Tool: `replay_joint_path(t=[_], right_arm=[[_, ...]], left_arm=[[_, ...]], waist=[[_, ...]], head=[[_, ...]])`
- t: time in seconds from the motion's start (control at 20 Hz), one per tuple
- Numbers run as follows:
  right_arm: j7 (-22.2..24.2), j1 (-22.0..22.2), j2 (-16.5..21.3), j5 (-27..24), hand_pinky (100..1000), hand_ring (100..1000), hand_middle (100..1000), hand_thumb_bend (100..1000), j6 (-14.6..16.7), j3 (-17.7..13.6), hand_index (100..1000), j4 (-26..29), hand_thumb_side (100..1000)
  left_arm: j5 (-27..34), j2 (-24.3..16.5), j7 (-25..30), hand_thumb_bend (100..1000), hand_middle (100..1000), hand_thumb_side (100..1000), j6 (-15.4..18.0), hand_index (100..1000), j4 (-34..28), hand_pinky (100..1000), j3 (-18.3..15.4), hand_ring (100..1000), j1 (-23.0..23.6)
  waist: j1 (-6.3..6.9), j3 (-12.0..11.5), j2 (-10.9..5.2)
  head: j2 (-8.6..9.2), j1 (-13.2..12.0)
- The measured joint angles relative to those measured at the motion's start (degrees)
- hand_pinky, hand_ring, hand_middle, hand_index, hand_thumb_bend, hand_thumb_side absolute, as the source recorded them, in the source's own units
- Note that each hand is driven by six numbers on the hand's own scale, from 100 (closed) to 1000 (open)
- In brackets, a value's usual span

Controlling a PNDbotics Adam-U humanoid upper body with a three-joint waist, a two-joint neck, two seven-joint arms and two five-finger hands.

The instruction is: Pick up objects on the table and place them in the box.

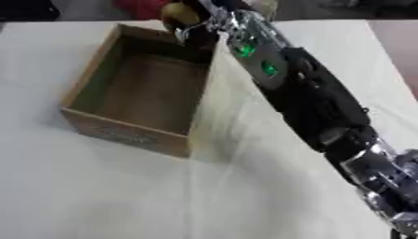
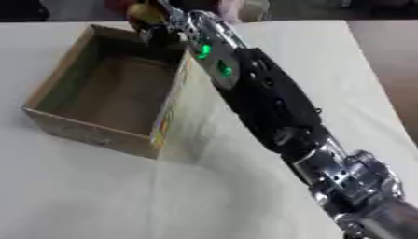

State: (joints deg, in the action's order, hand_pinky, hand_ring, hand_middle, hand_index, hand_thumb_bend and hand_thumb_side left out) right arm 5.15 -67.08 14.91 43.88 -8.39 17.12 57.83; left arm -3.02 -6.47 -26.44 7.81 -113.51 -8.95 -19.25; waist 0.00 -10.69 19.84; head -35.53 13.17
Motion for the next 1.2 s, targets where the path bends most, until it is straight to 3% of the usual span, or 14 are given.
replay_joint_path(t=[0.3,0.45,0.65,0.8,0.85,0.9,0.95,1.05,1.2], right_arm=[[-1.4,0.3,-2.9,4.5,645,643,514,100,1.0,-2.0,728,-5.5,109],[0.1,0.4,-3.2,5.5,672,691,580,100,1.5,-2.2,778,-5.9,177],[5.0,0.2,-3.2,7.6,713,762,695,100,2.4,-1.8,832,-6.1,311],[11.7,-0.6,-3.2,10.7,764,827,770,113,3.1,-1.6,871,-6.5,428],[14.0,-1.1,-3.2,12.1,782,852,792,300,3.5,-1.6,883,-6.5,479],[16.1,-1.3,-3.2,13.3,803,885,827,542,3.9,-1.6,912,-6.5,507],[18.0,-1.6,-3.2,14.6,821,912,851,637,4.3,-1.7,924,-6.5,501],[20.8,-1.9,-3.2,16.4,850,956,888,756,5.0,-1.9,945,-6.4,532],[23.4,-2.1,-3.1,18.3,866,970,901,799,5.7,-2.1,953,-5.9,585]], left_arm=[[0.2,0.4,0.1,100,486,832,-0.1,644,0.0,366,0.0,421,-0.2],[0.2,0.4,0.2,100,486,832,-0.1,644,0.0,366,0.1,421,-0.2],[0.2,0.4,0.3,100,487,831,-0.2,644,0.0,366,0.2,422,-0.2],[0.2,0.4,0.3,100,487,831,-0.2,644,0.0,366,0.3,422,-0.3],[0.2,0.4,0.3,100,487,831,-0.2,644,0.0,366,0.3,422,-0.3],[0.2,0.4,0.3,100,487,831,-0.2,644,0.0,366,0.3,422,-0.3],[0.2,0.4,0.3,100,487,831,-0.2,644,0.0,366,0.4,422,-0.3],[0.2,0.4,0.3,100,487,831,-0.2,644,0.0,366,0.4,423,-0.3],[0.2,0.4,0.4,100,487,830,-0.2,644,0.0,365,0.4,423,-0.3]], waist=[[0.21,-0.1,-0.04],[0.21,-0.2,-0.05],[0.18,-0.2,-0.05],[0.11,-0.2,-0.05],[0.08,-0.2,-0.06],[0.04,-0.2,-0.06],[-0.01,-0.2,-0.07],[-0.08,-0.2,-0.07],[-0.12,-0.2,-0.08]], head=[[0.46,0.2],[0.54,0.2],[0.54,0.3],[0.54,0.3],[0.54,0.3],[0.54,0.3],[0.53,0.3],[0.52,0.3],[0.51,0.3]])
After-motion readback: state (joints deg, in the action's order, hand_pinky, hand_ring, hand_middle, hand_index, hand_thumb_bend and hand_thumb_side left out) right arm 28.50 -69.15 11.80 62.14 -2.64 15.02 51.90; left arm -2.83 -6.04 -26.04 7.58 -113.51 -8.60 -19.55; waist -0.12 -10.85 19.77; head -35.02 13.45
